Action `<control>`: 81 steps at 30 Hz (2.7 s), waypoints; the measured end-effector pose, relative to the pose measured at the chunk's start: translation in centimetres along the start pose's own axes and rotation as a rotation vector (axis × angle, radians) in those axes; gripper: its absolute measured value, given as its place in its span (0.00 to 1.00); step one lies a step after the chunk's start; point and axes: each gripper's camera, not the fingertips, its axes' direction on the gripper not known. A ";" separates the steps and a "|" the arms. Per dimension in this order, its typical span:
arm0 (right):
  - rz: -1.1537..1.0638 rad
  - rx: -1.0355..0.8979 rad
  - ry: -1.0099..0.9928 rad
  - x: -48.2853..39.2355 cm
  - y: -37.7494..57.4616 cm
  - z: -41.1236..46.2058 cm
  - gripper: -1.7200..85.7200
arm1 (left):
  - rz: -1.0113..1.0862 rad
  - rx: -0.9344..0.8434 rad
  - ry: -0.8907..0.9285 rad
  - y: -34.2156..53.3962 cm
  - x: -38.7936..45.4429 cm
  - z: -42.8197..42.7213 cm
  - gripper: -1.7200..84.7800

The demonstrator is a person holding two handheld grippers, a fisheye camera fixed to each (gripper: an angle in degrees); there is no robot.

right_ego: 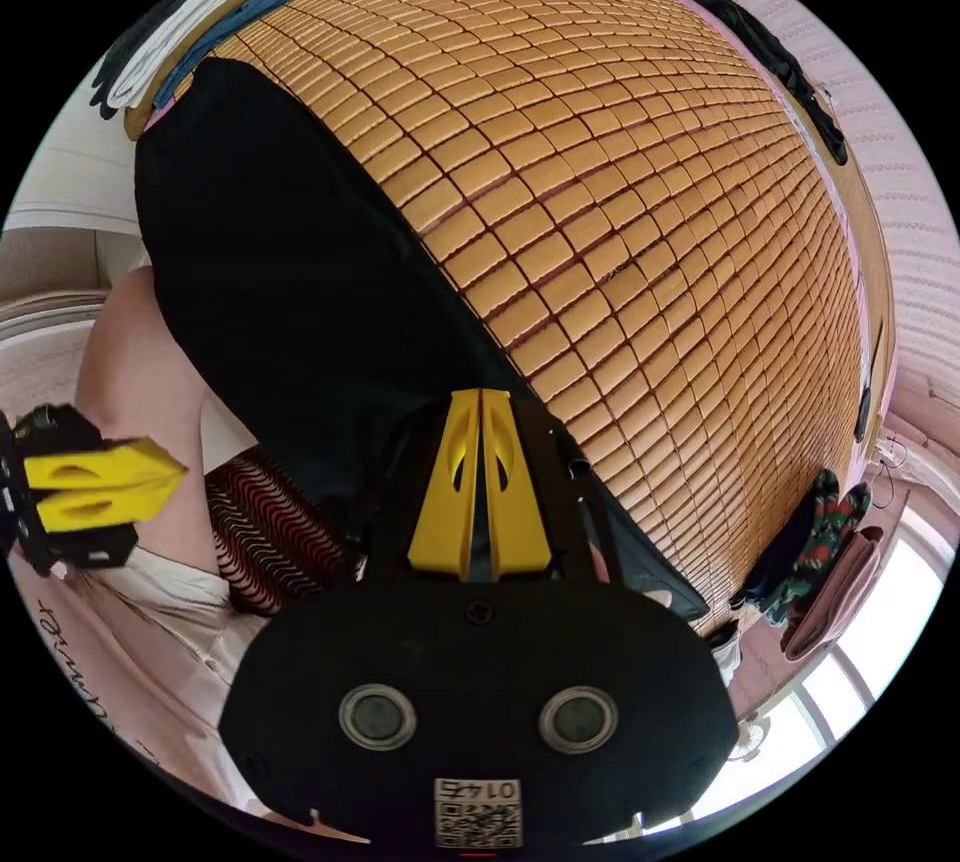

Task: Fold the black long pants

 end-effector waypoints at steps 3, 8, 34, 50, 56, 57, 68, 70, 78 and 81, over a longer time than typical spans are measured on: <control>-0.026 0.004 0.047 -0.4 -1.1 1.2 0.01 | -0.020 -0.061 0.051 -2.0 5.4 6.1 0.01; -0.058 -0.067 0.000 0.5 -3.1 1.2 0.01 | 0.033 -0.176 0.119 0.4 8.1 12.8 0.01; -0.162 -0.384 0.033 6.1 0.9 0.1 0.01 | 0.211 -0.295 -0.007 2.3 15.8 16.2 0.01; 0.616 0.864 -0.617 27.6 55.1 -4.3 0.10 | 0.041 -0.158 -0.005 3.5 17.8 9.8 0.04; 1.132 0.758 -0.416 32.4 76.8 1.0 0.15 | 0.075 -0.186 0.008 2.4 20.3 12.5 0.08; 1.144 0.743 -0.407 32.6 77.9 1.4 0.15 | 0.092 -0.196 0.002 2.0 21.0 13.1 0.09; 1.174 0.728 -0.350 37.4 87.0 5.9 0.11 | 0.172 -0.310 -0.074 0.0 25.4 18.2 0.09; 1.224 0.744 -0.365 37.9 88.9 6.2 0.09 | 0.165 -0.318 -0.125 -0.2 25.5 18.8 0.08; 1.230 1.026 -0.713 40.0 97.6 8.0 0.03 | 0.159 -0.460 -0.176 0.2 25.2 23.2 0.02; 1.207 1.190 -0.820 40.8 101.2 8.0 0.02 | 0.257 -0.488 -0.262 -0.4 27.2 24.2 0.01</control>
